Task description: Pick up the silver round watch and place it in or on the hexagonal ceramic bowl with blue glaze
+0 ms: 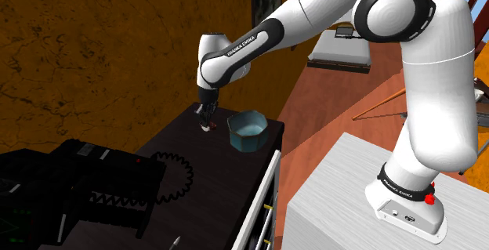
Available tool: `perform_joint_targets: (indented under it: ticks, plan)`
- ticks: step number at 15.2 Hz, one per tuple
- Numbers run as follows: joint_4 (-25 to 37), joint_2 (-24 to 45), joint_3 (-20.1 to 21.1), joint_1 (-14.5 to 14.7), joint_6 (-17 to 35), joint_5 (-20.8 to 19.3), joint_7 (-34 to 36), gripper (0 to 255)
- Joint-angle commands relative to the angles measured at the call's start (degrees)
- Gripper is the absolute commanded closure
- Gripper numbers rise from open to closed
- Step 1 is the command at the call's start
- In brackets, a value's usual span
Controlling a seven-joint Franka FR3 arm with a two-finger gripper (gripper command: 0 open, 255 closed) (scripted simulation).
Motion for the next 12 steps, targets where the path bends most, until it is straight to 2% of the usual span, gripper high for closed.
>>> perform_joint_targets:
  ticks: [1,12]
  plan:
    - [0.2,-0.4,0.0,0.0,-0.6,0.0,0.1,255]
    - [3.9,-3.9,0.0,-0.2,-7.7,-0.2,1.3,255]
